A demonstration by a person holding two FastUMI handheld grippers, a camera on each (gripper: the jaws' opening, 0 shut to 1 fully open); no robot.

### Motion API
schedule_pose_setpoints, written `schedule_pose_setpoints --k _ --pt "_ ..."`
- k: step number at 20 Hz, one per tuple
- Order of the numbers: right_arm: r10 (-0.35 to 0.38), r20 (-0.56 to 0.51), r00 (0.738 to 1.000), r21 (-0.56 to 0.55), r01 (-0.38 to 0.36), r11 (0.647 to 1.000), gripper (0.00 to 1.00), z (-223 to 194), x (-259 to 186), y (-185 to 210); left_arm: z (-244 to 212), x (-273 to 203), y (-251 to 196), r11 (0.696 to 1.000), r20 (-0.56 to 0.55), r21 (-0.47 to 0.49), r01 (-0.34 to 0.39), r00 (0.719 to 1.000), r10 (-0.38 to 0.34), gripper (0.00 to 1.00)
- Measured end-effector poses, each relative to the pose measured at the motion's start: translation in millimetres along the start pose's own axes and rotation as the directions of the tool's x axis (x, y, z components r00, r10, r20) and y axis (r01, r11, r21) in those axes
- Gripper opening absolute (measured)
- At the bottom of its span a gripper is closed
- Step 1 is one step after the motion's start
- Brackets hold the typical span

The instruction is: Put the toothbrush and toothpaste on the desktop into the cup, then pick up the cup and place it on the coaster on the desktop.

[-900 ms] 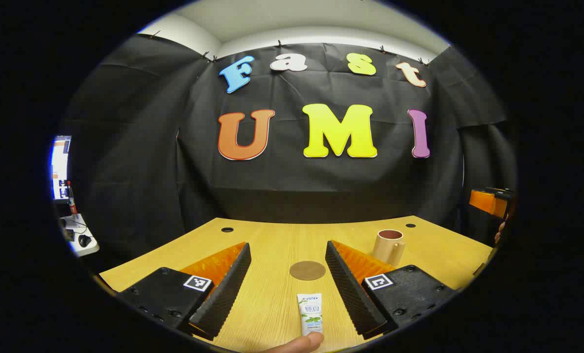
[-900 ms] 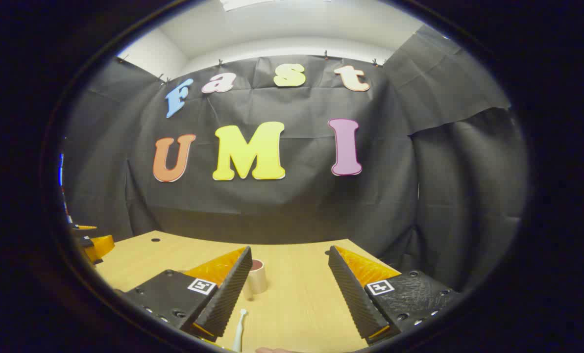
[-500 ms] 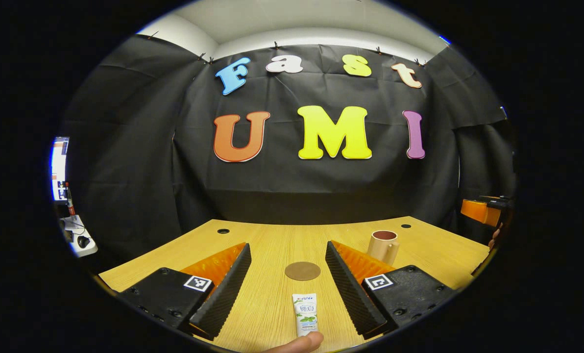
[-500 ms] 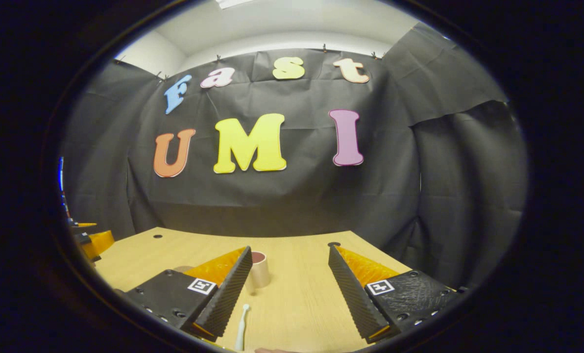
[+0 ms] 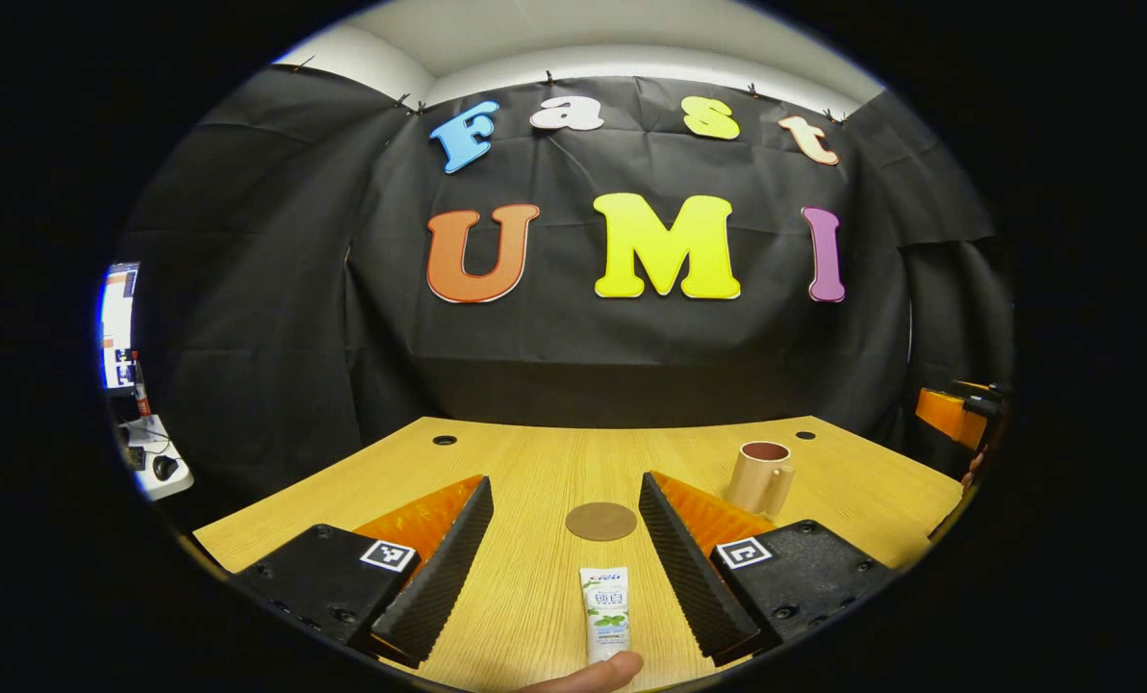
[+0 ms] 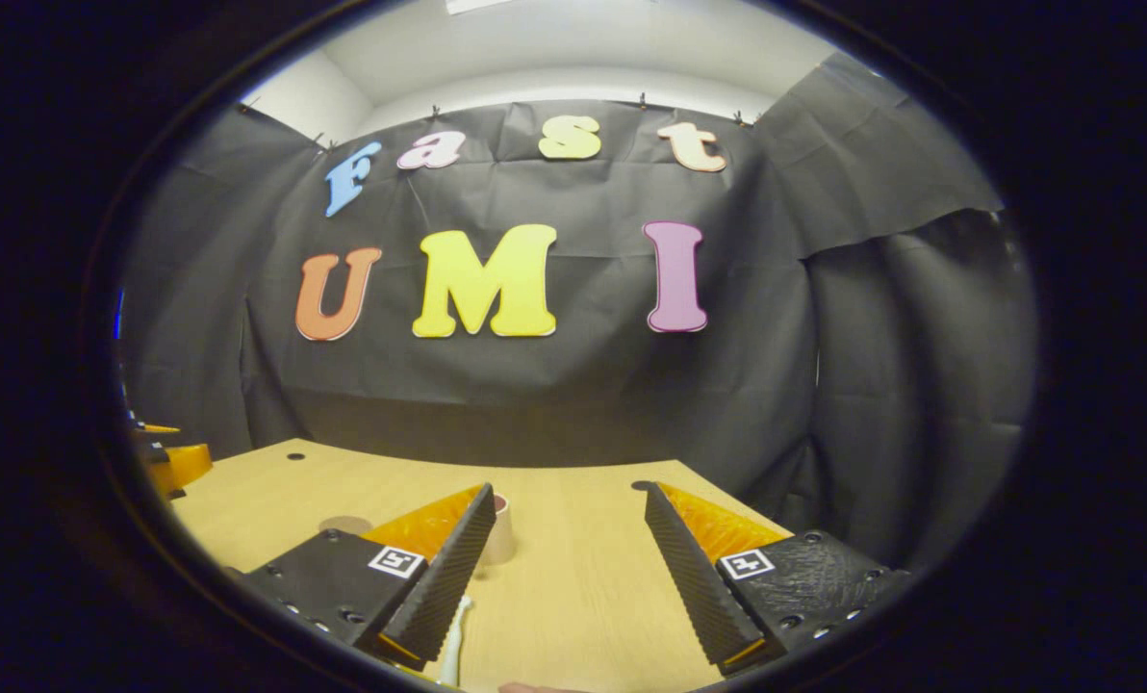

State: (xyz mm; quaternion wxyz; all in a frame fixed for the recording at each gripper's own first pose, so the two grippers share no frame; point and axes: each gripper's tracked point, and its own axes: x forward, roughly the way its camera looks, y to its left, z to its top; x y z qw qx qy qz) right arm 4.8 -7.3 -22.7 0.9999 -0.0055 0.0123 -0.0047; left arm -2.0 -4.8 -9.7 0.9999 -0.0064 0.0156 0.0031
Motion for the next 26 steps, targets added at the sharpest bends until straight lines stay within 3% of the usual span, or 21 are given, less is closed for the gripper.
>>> schedule_pose_setpoints --k 6,9,11,13,15,16,18,24,25,26 --pt "0.040 -0.107 0.993 0.002 -0.040 0.999 0.96 -41 11 20 -7 0 -3 1.000 0.014 0.006 0.018 1.000 -0.018 0.98" --pt "0.073 -0.194 0.978 0.016 -0.072 0.997 0.96 -74 19 35 -9 -1 -4 1.000 0.017 0.007 0.020 1.000 -0.020 0.98" --pt "0.096 -0.287 0.953 0.034 -0.090 0.995 0.95 -105 21 48 -12 -3 -4 1.000 0.011 0.016 0.020 1.000 -0.020 0.97" --pt "0.133 -0.424 0.896 0.055 -0.121 0.991 0.93 -151 20 67 -18 -4 -5 1.000 0.001 0.011 0.025 1.000 -0.025 0.97" --pt "0.151 -0.493 0.857 0.081 -0.128 0.988 0.90 -175 17 77 -25 -4 -7 0.999 -0.016 0.011 0.033 0.999 -0.033 0.97" --pt "0.154 -0.534 0.831 0.084 -0.129 0.988 0.87 -188 17 82 -29 -3 -6 0.999 -0.025 0.013 0.033 0.999 -0.033 0.97" --pt "0.150 -0.566 0.811 0.083 -0.124 0.989 0.78 -199 17 85 -38 -2 -4 0.999 -0.043 0.011 0.034 0.999 -0.034 0.97" --pt "0.143 -0.589 0.795 0.061 -0.133 0.989 0.53 -208 24 94 -70 5 1 0.999 -0.144 -0.015 0.029 0.989 -0.031 0.98" --pt "0.145 -0.591 0.793 0.050 -0.144 0.988 0.34 -211 24 96 -73 5 0 0.999 -0.154 -0.018 0.030 0.988 -0.033 0.98" --pt "0.153 -0.592 0.791 0.053 -0.151 0.987 0.27 -207 22 97 -76 5 0 0.999 -0.159 -0.018 0.032 0.987 -0.035 0.98"
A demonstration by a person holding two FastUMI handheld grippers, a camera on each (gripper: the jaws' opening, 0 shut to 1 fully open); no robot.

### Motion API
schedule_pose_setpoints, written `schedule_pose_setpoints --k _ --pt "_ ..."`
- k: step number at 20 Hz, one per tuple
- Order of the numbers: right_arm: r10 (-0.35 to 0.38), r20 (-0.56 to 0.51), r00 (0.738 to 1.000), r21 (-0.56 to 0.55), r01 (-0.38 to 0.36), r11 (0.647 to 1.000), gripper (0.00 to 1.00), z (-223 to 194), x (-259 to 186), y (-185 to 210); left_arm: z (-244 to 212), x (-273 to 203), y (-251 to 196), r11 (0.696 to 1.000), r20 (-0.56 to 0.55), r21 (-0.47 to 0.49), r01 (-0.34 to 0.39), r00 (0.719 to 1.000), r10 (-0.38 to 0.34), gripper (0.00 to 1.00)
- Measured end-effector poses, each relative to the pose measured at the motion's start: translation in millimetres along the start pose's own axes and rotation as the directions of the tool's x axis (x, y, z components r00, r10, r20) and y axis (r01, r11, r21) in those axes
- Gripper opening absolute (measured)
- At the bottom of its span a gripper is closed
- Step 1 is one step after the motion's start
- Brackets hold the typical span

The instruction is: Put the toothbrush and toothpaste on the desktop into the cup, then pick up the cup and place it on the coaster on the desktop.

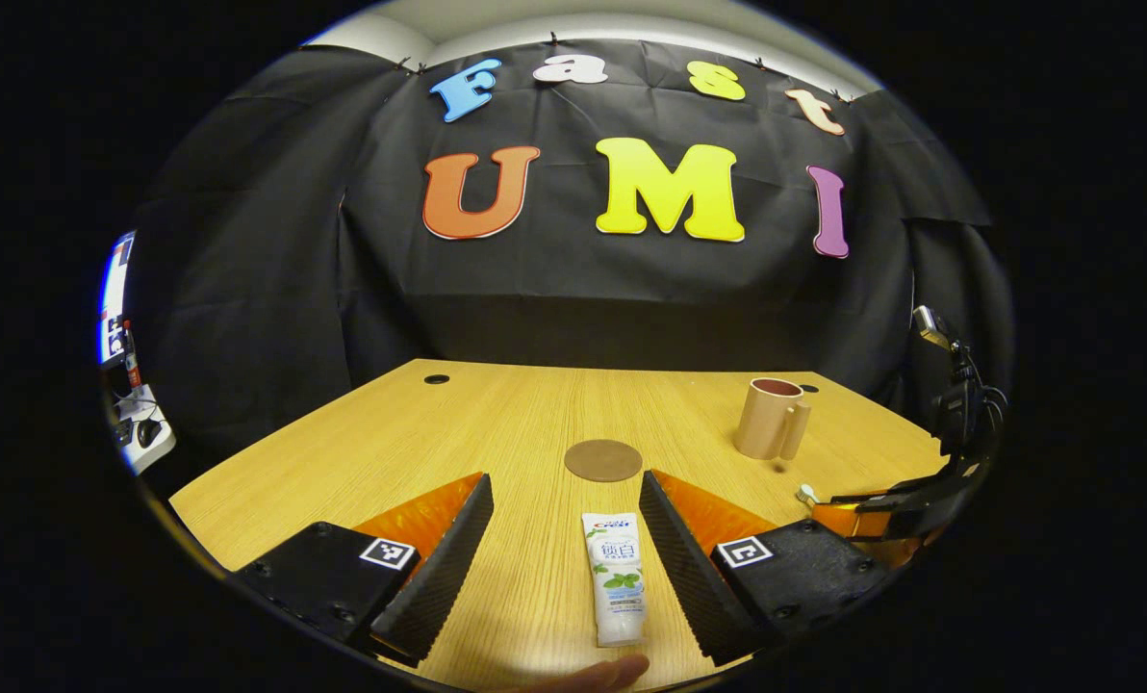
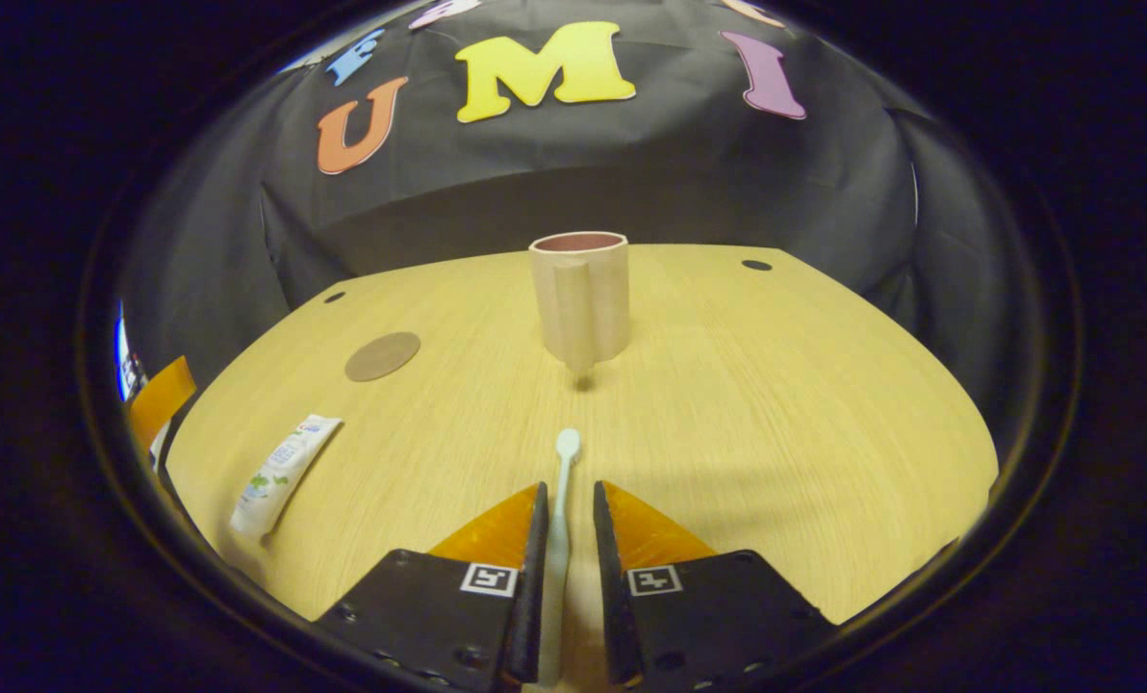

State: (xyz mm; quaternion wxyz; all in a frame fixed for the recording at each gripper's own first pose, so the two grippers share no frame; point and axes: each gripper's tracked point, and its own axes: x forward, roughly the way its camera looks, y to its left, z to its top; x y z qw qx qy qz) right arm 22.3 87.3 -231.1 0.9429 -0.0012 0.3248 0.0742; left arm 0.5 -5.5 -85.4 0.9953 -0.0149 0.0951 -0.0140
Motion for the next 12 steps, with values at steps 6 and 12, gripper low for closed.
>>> schedule_pose_setpoints --k 6,12 --pt "0.034 -0.007 0.999 0.058 -0.033 0.998 0.03 -3 3 1 -11 1 -4 1.000 -0.033 0.001 0.013 0.999 -0.013 0.98" --pt "0.100 0.059 0.993 0.059 -0.103 0.993 0.01 6 -10 3 -35 4 -18 0.999 -0.123 0.007 0.034 0.992 -0.033 0.98"
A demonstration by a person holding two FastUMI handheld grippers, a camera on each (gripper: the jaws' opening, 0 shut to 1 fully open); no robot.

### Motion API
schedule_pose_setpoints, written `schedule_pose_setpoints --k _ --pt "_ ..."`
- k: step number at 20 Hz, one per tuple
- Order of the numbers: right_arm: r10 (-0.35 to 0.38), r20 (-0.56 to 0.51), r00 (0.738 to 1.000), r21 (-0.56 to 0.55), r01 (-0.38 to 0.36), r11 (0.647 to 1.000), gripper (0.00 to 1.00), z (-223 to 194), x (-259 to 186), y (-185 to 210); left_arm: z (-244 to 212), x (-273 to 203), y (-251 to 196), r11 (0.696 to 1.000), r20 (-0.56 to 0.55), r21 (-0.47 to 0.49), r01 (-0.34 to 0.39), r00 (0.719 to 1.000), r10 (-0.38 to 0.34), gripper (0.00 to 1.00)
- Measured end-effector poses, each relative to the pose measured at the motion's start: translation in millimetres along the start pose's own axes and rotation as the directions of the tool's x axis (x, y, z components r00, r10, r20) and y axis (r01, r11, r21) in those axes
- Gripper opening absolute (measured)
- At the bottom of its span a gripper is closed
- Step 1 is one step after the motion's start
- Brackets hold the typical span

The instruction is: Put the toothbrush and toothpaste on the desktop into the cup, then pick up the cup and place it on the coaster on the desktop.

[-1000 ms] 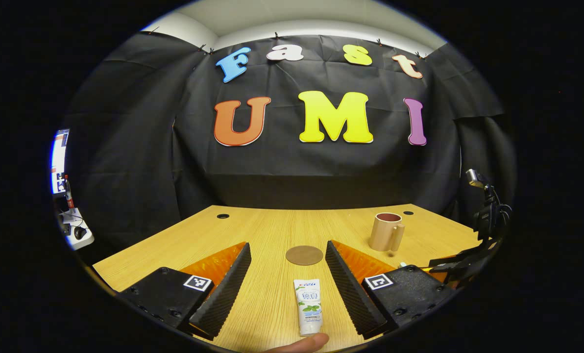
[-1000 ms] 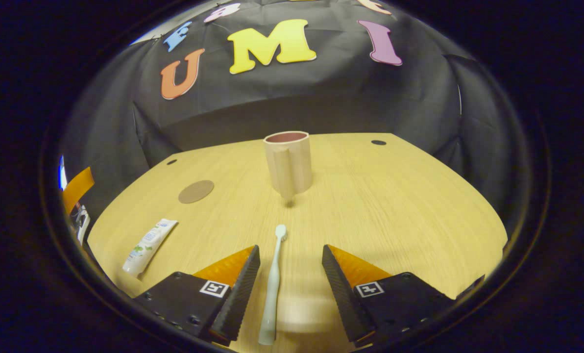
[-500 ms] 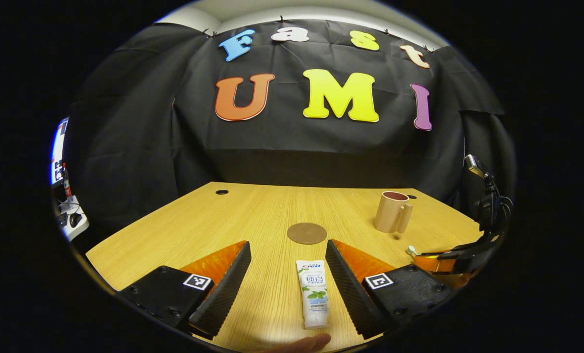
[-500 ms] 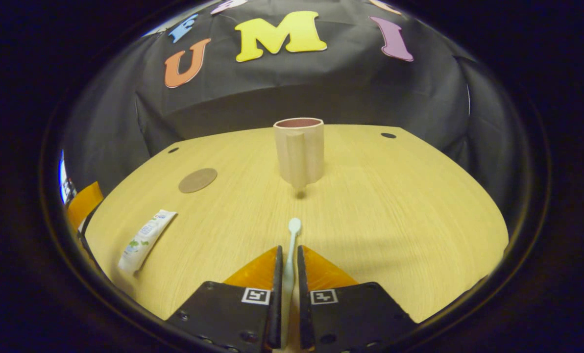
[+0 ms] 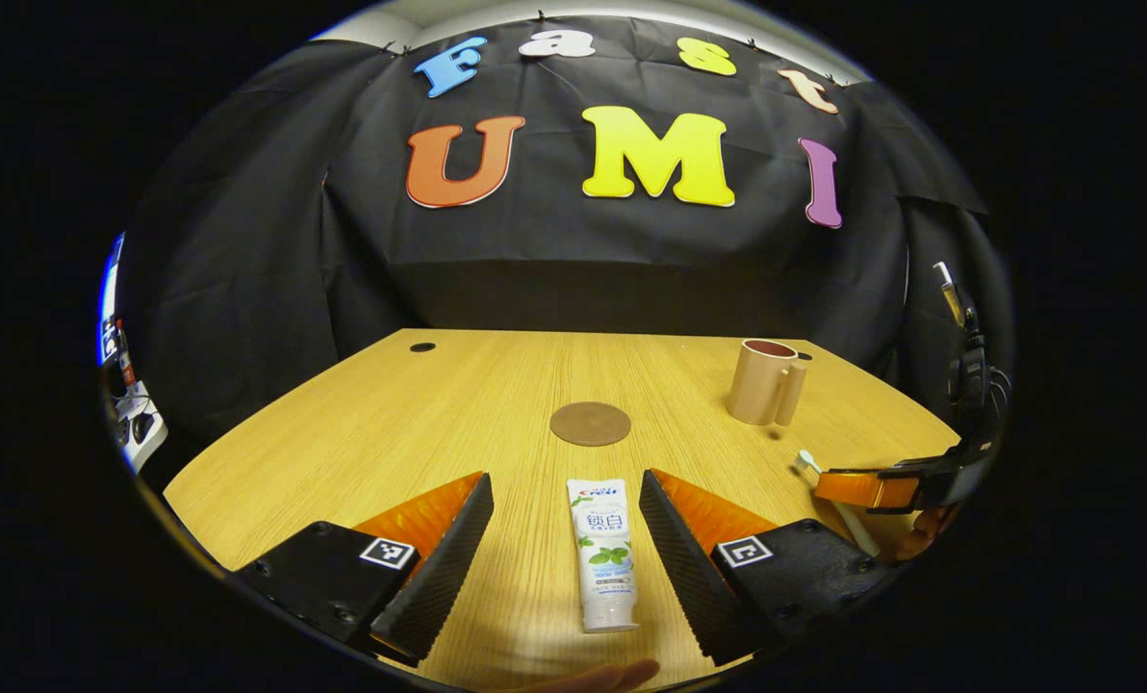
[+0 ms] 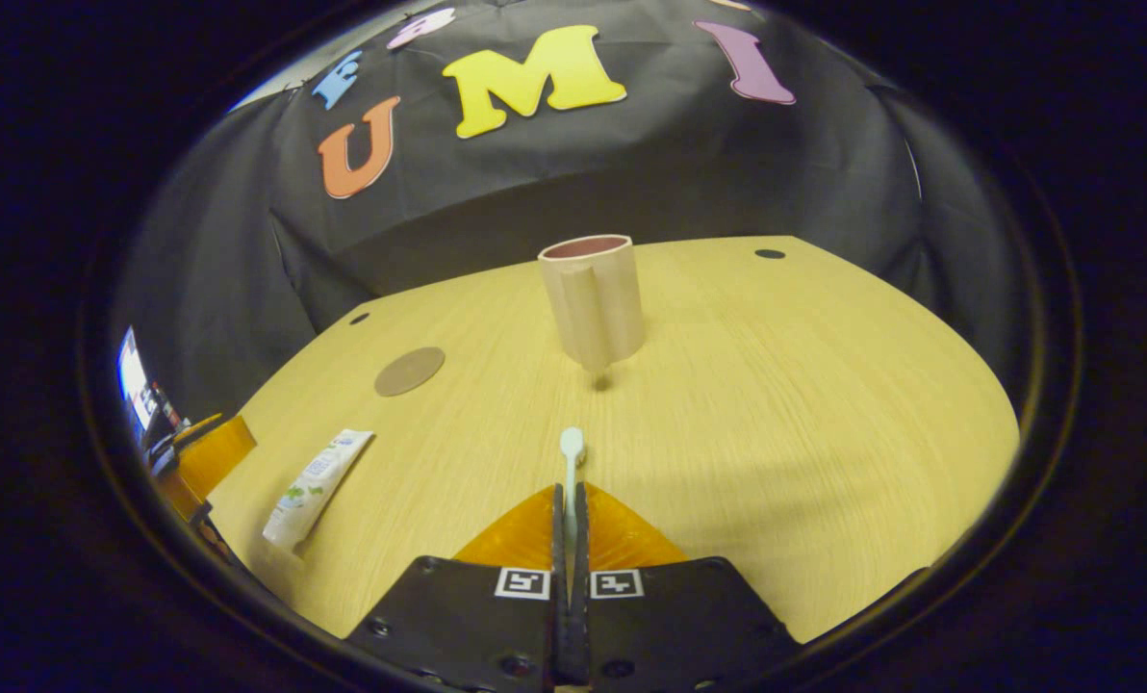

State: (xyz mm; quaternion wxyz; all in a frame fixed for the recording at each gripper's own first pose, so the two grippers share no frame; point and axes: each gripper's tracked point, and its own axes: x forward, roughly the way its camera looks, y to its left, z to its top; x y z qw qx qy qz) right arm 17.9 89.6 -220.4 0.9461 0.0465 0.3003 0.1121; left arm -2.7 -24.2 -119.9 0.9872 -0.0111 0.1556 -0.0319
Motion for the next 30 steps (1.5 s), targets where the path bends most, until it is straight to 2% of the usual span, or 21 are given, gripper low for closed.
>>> schedule_pose_setpoints --k 2,7,11,14,16,17,18,22,25,28,30 --pt "0.027 0.035 0.999 -0.012 -0.026 1.000 0.01 3 -8 3 -9 3 -5 1.000 -0.035 -0.010 0.016 0.999 -0.017 0.98" --pt "0.061 0.119 0.991 -0.015 -0.060 0.998 0.01 14 -30 1 -26 6 -10 0.999 -0.101 0.031 0.008 0.995 -0.005 0.98" --pt "0.077 0.195 0.978 0.005 -0.080 0.997 0.00 32 -52 -5 -51 15 -15 1.000 -0.194 0.001 0.017 0.981 -0.016 0.98" --pt "0.065 0.236 0.969 0.001 -0.067 0.998 0.01 46 -65 -12 -64 22 -16 1.000 -0.251 -0.023 0.014 0.968 -0.019 0.98" --pt "0.066 0.265 0.962 -0.018 -0.063 0.998 0.01 56 -75 -9 -65 27 -17 1.000 -0.263 -0.011 0.008 0.965 -0.011 0.95" --pt "0.061 0.274 0.960 -0.037 -0.052 0.998 0.01 60 -79 -10 -67 28 -15 1.000 -0.272 -0.006 -0.003 0.962 0.001 0.85" --pt "0.058 0.286 0.957 -0.049 -0.046 0.998 0.01 64 -81 -9 -66 29 -14 1.000 -0.271 0.001 -0.005 0.963 0.005 0.81" --pt "0.064 0.313 0.947 -0.061 -0.048 0.997 0.01 79 -91 -6 -67 29 -12 1.000 -0.288 0.027 -0.005 0.958 0.013 0.72" --pt "0.086 0.317 0.944 -0.059 -0.071 0.996 0.00 84 -96 1 -65 29 -11 0.999 -0.299 0.034 0.009 0.954 0.002 0.70" --pt "0.083 0.316 0.945 -0.067 -0.065 0.996 0.01 88 -92 3 -64 30 -14 0.999 -0.300 0.027 0.024 0.954 -0.015 0.56" --pt "0.100 0.310 0.946 -0.063 -0.085 0.994 0.01 91 -91 10 -66 30 -17 0.998 -0.303 0.026 0.050 0.952 -0.039 0.55"
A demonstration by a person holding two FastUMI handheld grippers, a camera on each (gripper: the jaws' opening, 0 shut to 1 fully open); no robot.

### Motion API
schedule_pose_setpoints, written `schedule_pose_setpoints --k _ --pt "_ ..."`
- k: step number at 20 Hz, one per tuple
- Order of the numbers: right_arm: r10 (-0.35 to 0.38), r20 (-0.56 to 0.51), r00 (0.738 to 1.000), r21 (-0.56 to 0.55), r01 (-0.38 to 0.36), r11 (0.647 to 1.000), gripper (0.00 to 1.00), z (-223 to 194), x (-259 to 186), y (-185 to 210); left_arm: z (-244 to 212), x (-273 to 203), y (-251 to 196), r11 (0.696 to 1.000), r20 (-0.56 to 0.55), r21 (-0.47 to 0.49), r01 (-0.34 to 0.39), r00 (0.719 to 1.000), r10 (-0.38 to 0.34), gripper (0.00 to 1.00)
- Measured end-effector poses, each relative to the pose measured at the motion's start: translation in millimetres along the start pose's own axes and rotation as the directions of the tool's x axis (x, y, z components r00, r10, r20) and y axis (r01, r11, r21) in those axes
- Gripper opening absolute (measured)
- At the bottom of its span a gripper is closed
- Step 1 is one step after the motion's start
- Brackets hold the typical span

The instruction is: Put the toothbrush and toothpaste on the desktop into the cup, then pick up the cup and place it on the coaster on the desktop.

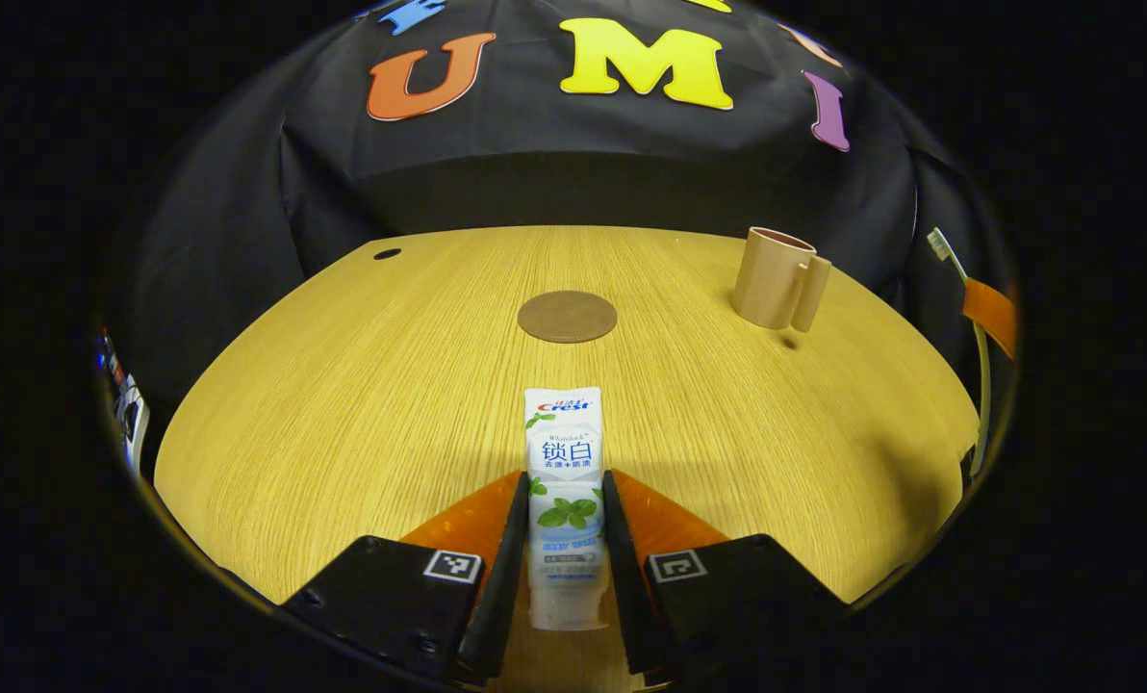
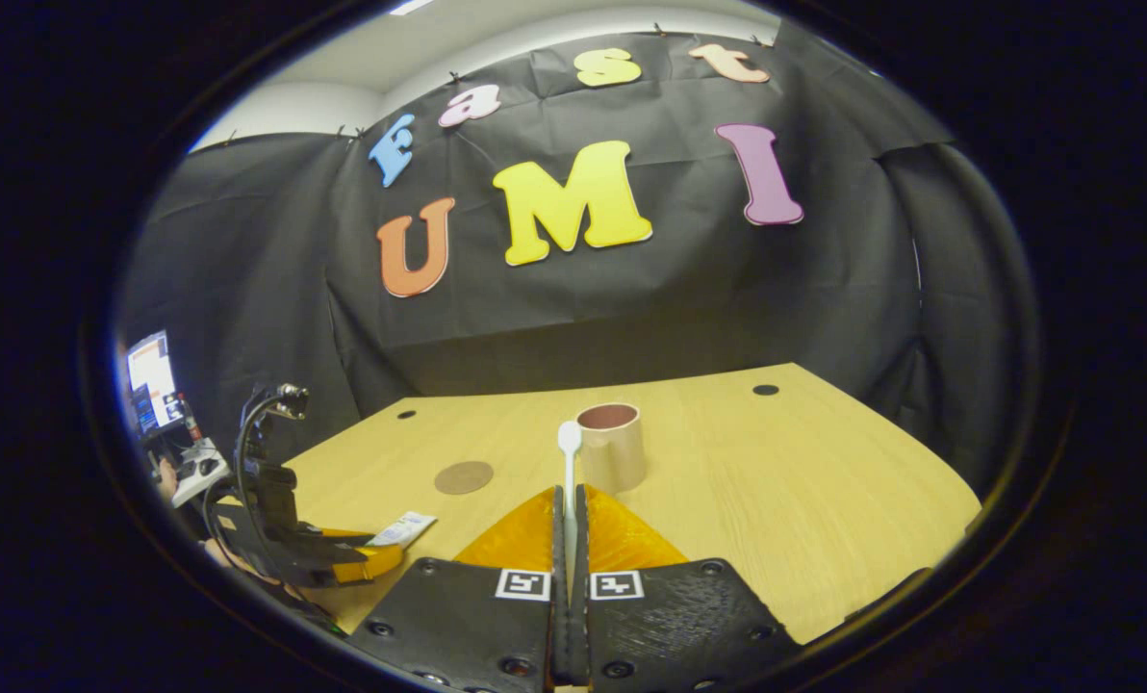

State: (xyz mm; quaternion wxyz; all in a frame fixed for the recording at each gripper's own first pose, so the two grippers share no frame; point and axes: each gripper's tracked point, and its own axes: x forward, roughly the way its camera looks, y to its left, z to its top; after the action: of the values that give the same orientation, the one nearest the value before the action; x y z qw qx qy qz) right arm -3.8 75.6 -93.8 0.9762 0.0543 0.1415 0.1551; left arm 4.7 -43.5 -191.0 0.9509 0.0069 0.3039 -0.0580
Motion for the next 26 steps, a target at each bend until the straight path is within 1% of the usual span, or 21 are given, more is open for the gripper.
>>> schedule_pose_setpoints --k 1,5,8,9,11,15,19,21,24,26 --pt "0.011 -0.002 1.000 0.009 -0.011 1.000 0.01 2 2 4 1 0 -1 1.000 0.001 -0.005 0.017 1.000 -0.017 0.47" --pt "0.014 0.001 1.000 0.023 -0.014 1.000 0.01 10 11 6 5 -1 -6 0.998 0.032 -0.025 0.051 0.998 -0.050 0.44" --pt "0.005 0.011 1.000 0.016 -0.006 1.000 0.01 18 21 5 19 -7 -4 0.999 0.114 -0.004 0.040 0.993 -0.039 0.43" --pt "-0.003 0.023 1.000 0.023 0.002 1.000 0.01 27 32 3 37 -19 2 0.999 0.200 0.031 0.022 0.979 -0.027 0.43" --pt "-0.016 0.042 0.999 0.019 0.015 1.000 0.01 40 43 -1 48 -30 4 0.999 0.264 0.045 0.010 0.964 -0.022 0.43" --pt "-0.025 0.115 0.993 0.037 0.021 0.999 0.00 89 81 -8 85 -56 6 0.999 0.375 0.022 0.032 0.926 -0.037 0.43" --pt "-0.030 0.171 0.985 0.029 0.025 0.999 0.01 129 128 -12 123 -67 3 0.999 0.439 0.025 0.035 0.898 -0.042 0.43" --pt "-0.026 0.192 0.981 0.027 0.021 0.999 0.00 144 163 -10 143 -74 -2 0.999 0.472 0.034 0.038 0.880 -0.050 0.43" --pt "-0.041 0.191 0.981 -0.018 0.045 0.999 0.00 146 206 -13 158 -76 -9 0.998 0.499 0.020 0.063 0.864 -0.065 0.43" --pt "-0.063 0.181 0.982 -0.043 0.072 0.996 0.01 141 228 -19 164 -72 -13 0.998 0.497 0.022 0.062 0.865 -0.064 0.43"
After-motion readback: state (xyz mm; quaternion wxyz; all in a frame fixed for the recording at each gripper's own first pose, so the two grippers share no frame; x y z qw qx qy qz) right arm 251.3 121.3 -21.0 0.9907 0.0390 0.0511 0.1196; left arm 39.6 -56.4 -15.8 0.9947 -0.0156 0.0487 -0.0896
